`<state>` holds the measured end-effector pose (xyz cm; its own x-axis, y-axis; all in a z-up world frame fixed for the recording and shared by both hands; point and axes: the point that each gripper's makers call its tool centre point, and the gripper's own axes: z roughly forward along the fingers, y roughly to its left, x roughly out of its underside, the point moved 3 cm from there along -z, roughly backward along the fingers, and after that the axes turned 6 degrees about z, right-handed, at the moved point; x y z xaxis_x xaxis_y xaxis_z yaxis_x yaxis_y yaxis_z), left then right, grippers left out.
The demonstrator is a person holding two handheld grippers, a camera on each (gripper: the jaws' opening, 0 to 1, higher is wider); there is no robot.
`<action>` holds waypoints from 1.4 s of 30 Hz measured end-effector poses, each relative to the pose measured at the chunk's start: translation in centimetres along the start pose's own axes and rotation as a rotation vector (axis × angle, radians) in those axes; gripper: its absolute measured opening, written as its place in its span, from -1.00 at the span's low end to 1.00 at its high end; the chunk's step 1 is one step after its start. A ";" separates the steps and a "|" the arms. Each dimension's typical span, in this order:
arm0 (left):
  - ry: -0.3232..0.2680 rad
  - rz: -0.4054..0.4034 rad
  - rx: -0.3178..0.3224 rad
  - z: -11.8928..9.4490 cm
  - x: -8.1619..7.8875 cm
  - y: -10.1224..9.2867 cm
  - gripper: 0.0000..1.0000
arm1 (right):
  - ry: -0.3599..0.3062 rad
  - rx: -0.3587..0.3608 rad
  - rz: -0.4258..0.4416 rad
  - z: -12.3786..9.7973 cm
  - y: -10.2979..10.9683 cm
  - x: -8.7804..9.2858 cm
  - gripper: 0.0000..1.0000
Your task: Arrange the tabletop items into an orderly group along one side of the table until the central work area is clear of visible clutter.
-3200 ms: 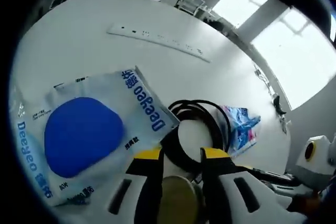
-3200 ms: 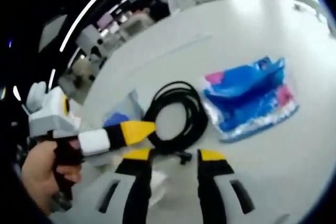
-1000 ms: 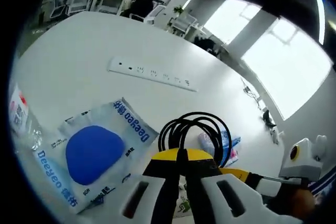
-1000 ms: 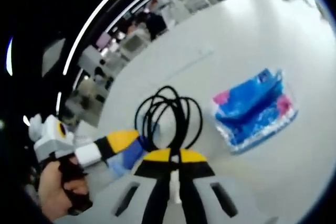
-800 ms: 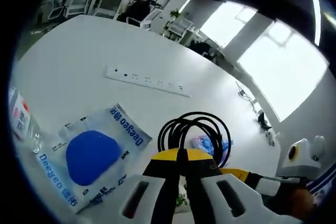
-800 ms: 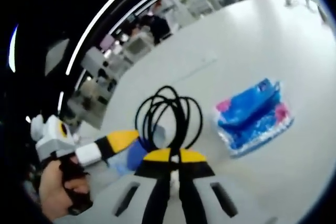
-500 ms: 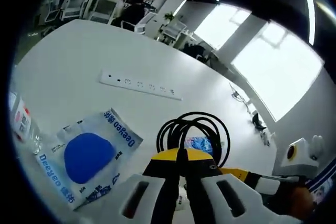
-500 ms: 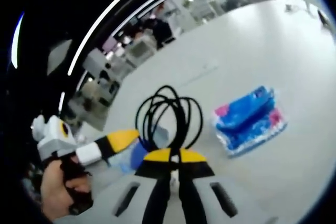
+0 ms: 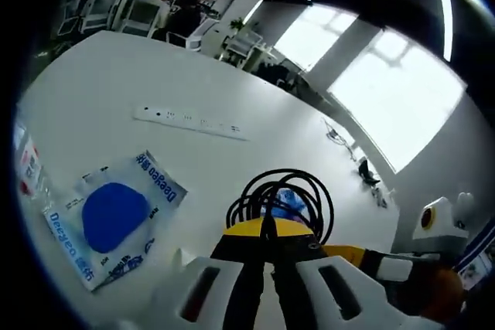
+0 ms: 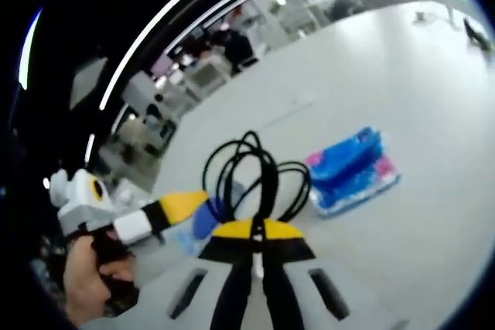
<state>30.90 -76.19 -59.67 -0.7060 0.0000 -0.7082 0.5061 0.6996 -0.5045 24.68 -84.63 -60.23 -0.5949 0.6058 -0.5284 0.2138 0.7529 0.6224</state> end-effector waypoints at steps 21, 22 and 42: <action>0.035 0.018 0.067 -1.4 3.7 -3.3 -0.99 | 0.008 0.015 0.023 -4.2 -2.1 2.4 -1.00; 0.037 0.021 0.069 -1.4 4.0 -3.4 -0.99 | 0.008 0.016 0.025 -4.3 -2.2 2.4 -1.00; 0.071 0.044 0.054 -2.1 9.0 -2.8 -0.99 | 0.103 0.039 0.019 -4.5 -4.8 6.7 -1.00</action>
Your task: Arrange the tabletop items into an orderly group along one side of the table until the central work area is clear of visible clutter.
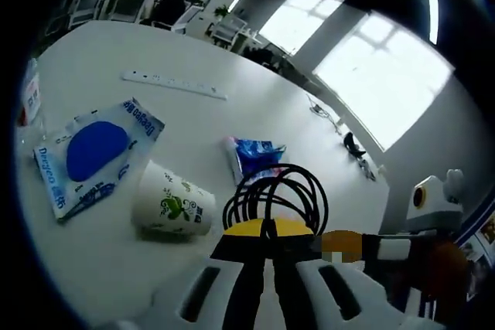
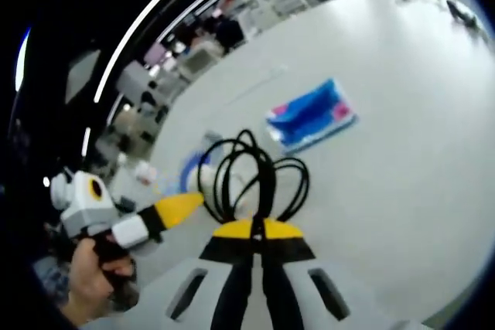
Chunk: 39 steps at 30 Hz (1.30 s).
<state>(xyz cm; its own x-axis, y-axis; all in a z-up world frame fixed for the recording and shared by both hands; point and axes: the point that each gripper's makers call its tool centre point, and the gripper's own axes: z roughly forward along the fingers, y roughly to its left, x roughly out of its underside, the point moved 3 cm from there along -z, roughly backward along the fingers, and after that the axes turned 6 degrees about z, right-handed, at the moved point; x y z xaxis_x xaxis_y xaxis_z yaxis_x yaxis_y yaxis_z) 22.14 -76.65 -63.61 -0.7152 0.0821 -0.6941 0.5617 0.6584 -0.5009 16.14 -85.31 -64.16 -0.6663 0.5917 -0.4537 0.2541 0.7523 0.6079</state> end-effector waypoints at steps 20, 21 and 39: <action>0.085 0.067 -0.074 1.2 3.7 2.3 -0.98 | 0.103 0.013 -0.060 3.6 -2.9 2.3 -1.00; 0.089 0.065 -0.077 1.3 3.9 2.4 -0.98 | 0.108 0.017 -0.068 3.8 -3.1 2.5 -1.00; 0.092 0.033 -0.102 2.1 4.8 3.0 -0.97 | 0.112 0.060 -0.074 4.6 -4.1 2.3 -0.99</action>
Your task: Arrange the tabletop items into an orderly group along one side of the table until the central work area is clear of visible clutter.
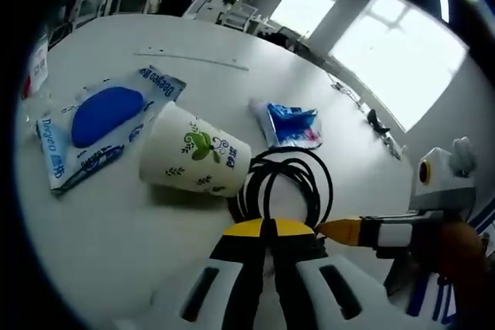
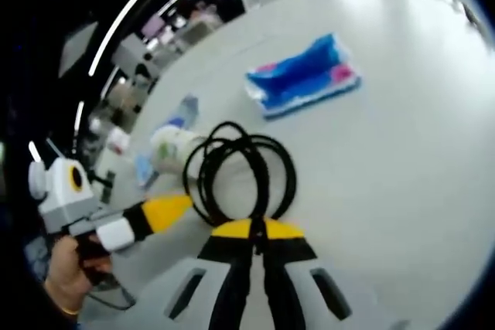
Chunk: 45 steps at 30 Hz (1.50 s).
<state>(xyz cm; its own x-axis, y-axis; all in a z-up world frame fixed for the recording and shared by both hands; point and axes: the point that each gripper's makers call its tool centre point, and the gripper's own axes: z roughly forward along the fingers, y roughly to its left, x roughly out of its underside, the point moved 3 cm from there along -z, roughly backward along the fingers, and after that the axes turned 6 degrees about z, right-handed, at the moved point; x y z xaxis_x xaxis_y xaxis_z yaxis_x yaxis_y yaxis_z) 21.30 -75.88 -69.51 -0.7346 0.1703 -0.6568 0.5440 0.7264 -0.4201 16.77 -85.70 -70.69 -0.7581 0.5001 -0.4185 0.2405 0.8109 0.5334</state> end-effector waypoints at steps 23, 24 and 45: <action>-0.017 0.020 -0.012 0.1 0.3 0.1 -0.77 | -0.020 0.066 -0.104 0.0 -0.2 -0.8 -0.78; -0.023 0.021 -0.012 0.0 0.3 0.1 -0.74 | -0.023 0.068 -0.113 0.0 -0.1 -0.8 -0.73; -0.122 0.184 -0.018 -4.3 -1.8 1.1 0.24 | -0.086 0.029 -0.391 -1.2 2.7 -3.3 0.19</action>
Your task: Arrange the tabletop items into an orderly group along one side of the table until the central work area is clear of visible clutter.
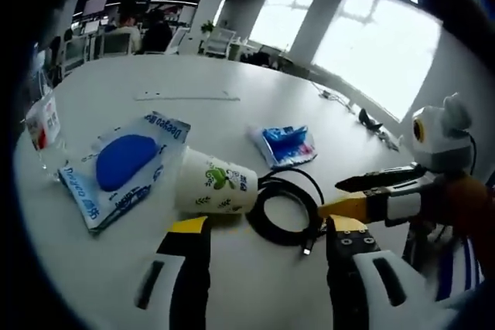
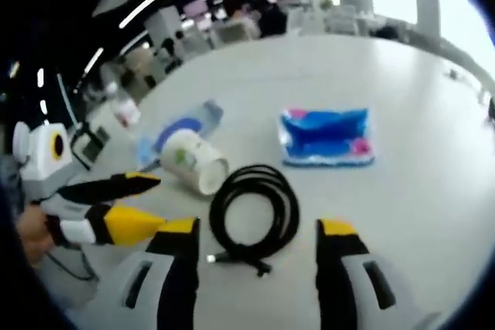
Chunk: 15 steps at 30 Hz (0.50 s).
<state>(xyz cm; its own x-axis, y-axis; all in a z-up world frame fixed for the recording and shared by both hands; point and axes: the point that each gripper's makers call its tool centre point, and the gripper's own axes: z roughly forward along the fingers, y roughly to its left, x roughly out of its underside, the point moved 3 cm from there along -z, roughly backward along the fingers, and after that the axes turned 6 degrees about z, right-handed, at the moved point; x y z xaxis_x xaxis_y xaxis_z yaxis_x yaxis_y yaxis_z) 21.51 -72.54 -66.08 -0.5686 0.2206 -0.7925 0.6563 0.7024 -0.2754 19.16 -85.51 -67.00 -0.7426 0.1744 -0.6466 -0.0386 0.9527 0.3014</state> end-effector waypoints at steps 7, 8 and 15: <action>-0.066 0.016 -0.030 -1.7 -1.4 0.8 0.60 | -0.006 -0.069 -0.042 -0.1 1.2 -0.9 0.42; -0.069 0.015 -0.037 -1.9 -1.5 0.9 0.66 | -0.006 -0.073 -0.045 -0.1 1.3 -1.0 0.46; -0.139 -0.002 -0.075 -3.5 -3.1 2.2 0.97 | -0.036 -0.121 -0.060 -0.3 2.4 -3.0 0.55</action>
<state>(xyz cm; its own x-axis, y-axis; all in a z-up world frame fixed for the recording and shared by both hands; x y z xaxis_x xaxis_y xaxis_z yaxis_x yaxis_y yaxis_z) 22.99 -69.27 -62.32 -0.4925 0.1269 -0.8610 0.6135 0.7523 -0.2401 21.09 -83.86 -64.19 -0.7122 0.1290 -0.6900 -0.1640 0.9252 0.3422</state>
